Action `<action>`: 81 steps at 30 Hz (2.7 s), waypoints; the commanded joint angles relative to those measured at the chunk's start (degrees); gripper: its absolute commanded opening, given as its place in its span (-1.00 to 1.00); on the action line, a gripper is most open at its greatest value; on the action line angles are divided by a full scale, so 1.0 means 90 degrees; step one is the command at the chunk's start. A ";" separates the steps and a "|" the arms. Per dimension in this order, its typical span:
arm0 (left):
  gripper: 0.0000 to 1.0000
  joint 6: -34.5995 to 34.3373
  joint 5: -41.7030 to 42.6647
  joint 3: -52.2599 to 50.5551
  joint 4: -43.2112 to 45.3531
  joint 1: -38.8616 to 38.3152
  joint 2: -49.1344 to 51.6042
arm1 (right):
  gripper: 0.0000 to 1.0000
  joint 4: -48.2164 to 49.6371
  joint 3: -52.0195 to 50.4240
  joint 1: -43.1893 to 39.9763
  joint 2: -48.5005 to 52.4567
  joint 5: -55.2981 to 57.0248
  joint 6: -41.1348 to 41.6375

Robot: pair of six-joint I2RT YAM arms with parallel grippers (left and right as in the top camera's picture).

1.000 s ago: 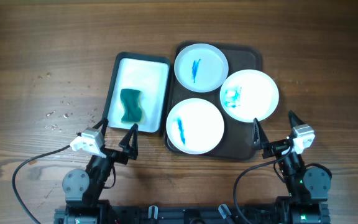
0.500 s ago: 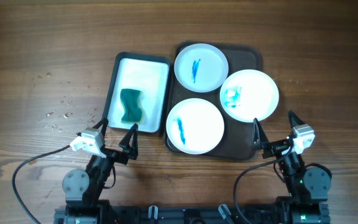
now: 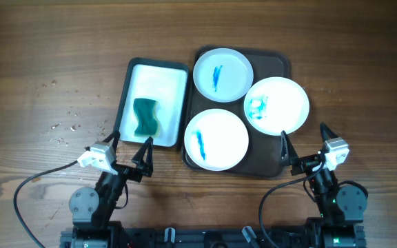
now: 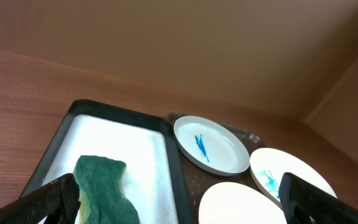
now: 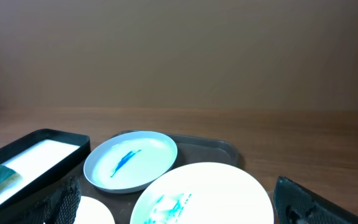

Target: Clean dirty plates on tray and stack at the side

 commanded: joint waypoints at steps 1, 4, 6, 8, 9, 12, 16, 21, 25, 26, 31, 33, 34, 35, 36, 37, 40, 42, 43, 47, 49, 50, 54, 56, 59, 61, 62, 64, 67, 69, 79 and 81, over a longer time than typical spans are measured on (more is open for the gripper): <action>1.00 0.0119 -0.0061 -0.0044 0.0000 0.0012 -0.0044 | 1.00 0.0029 -0.0017 0.0034 -0.0056 0.0100 -0.0056; 1.00 0.0119 -0.0061 -0.0041 0.0002 0.0012 -0.0044 | 0.99 0.0029 -0.0017 0.0034 -0.0056 0.0100 -0.0058; 1.00 0.0119 -0.0061 -0.0041 0.0002 0.0012 -0.0044 | 0.99 0.0029 -0.0017 0.0034 -0.0056 0.0100 -0.0056; 1.00 0.0119 -0.0061 -0.0041 0.0002 0.0012 -0.0044 | 0.99 0.0032 -0.0017 0.0034 -0.0056 0.0100 -0.0058; 1.00 0.0119 -0.0061 -0.0044 0.0000 0.0012 -0.0044 | 0.98 0.0029 -0.0017 0.0034 -0.0056 0.0100 -0.0058; 1.00 0.0119 -0.0061 -0.0041 0.0002 0.0012 -0.0044 | 0.99 0.0029 -0.0017 0.0034 -0.0056 0.0100 -0.0056; 1.00 0.0119 -0.0061 -0.0041 0.0002 0.0012 -0.0044 | 0.99 0.0032 -0.0017 0.0034 -0.0056 0.0100 -0.0058; 1.00 0.0119 -0.0061 -0.0041 0.0002 0.0012 -0.0044 | 0.99 0.0032 -0.0017 0.0034 -0.0056 0.0100 -0.0058; 1.00 0.0119 -0.0061 -0.0041 0.0002 0.0012 -0.0044 | 0.99 0.0032 -0.0017 0.0034 -0.0056 0.0100 -0.0058; 1.00 0.0119 -0.0061 -0.0041 0.0002 0.0012 -0.0044 | 1.00 0.0034 -0.0017 0.0034 -0.0056 0.0100 -0.0049; 1.00 0.0063 0.0092 -0.0041 0.0024 0.0012 -0.0044 | 0.99 0.0049 -0.0017 0.0034 -0.0056 0.0002 -0.0058; 1.00 0.0073 0.0177 -0.0041 0.0019 0.0012 -0.0044 | 0.99 0.0046 -0.0017 0.0034 -0.0056 -0.0104 0.0010; 1.00 0.0073 0.0180 -0.0041 0.0022 0.0012 -0.0044 | 1.00 0.0044 -0.0017 0.0034 -0.0056 -0.0136 0.0039; 1.00 0.0070 0.0180 -0.0041 0.0027 0.0010 -0.0044 | 0.99 0.0063 -0.0017 0.0034 -0.0053 -0.0209 0.0143; 1.00 0.0070 0.0226 -0.0041 0.0063 0.0010 -0.0044 | 0.99 0.0262 -0.0015 0.0034 -0.0051 -0.0605 0.0121; 1.00 0.0073 0.0325 -0.0041 0.0112 0.0012 -0.0044 | 0.99 0.0454 -0.0015 0.0034 -0.0051 -0.0950 0.0104; 1.00 0.0032 0.0726 0.0024 0.0418 0.0012 -0.0044 | 0.99 0.0780 0.0172 0.0034 -0.0046 -0.1613 0.0114; 1.00 -0.0279 0.0726 0.0291 0.0352 0.0012 -0.0022 | 1.00 0.0447 0.0648 0.0034 0.0029 -0.1605 0.0104; 1.00 -0.0379 0.0726 0.0442 0.0299 0.0012 0.0027 | 0.99 0.0270 0.0828 0.0034 0.0073 -0.1547 0.0107; 1.00 -0.0576 0.0697 0.1394 -0.0036 0.0012 0.0656 | 0.98 -0.1105 0.2045 0.0034 0.0651 -0.0974 0.0100; 1.00 -0.0576 0.0665 0.1970 -0.0500 0.0012 0.1166 | 1.00 -0.1770 0.2613 0.0034 0.1110 -0.0886 0.0107; 1.00 -0.0576 0.0661 0.2409 -0.0930 0.0012 0.1598 | 0.99 -0.2217 0.3038 0.0034 0.1520 -0.0891 0.0126; 1.00 -0.0573 0.0663 0.3983 -0.2569 0.0012 0.3298 | 0.99 -0.3636 0.4461 0.0034 0.2963 -0.1030 0.0867; 1.00 -0.0568 0.0673 0.5071 -0.3636 0.0012 0.4452 | 0.99 -0.4524 0.5357 0.0034 0.3886 -0.1073 0.0957; 1.00 -0.0549 0.0675 0.6025 -0.4459 0.0012 0.5523 | 0.99 -0.5119 0.6154 0.0034 0.4792 -0.1122 0.0967; 1.00 -0.0551 0.0678 0.6392 -0.4704 0.0012 0.6101 | 1.00 -0.5192 0.6414 0.0034 0.5231 -0.1209 0.1083; 1.00 -0.0559 0.0695 0.6458 -0.4704 0.0012 0.6329 | 0.99 -0.5241 0.6479 0.0034 0.5476 -0.1438 0.1200; 1.00 -0.0578 0.0962 0.6465 -0.4770 0.0012 0.6705 | 0.99 -0.5187 0.6482 0.0034 0.5812 -0.1926 0.1205; 1.00 -0.0403 0.0743 0.6465 -0.4954 0.0010 0.7288 | 0.99 -0.5316 0.6482 0.0034 0.6280 -0.2220 0.1396; 1.00 -0.0410 0.0233 0.6465 -0.5163 0.0010 0.7701 | 0.99 -0.5433 0.6482 0.0046 0.6526 -0.2220 0.1530; 0.63 -0.0214 -0.0860 0.6465 -0.4692 -0.0413 0.9843 | 0.61 -0.5875 0.6479 0.1112 0.6977 -0.1008 0.1124; 0.53 -0.0214 -0.1236 0.6462 -0.4248 -0.0685 1.0188 | 0.61 -0.5831 0.6479 0.1270 0.7002 -0.0916 0.1163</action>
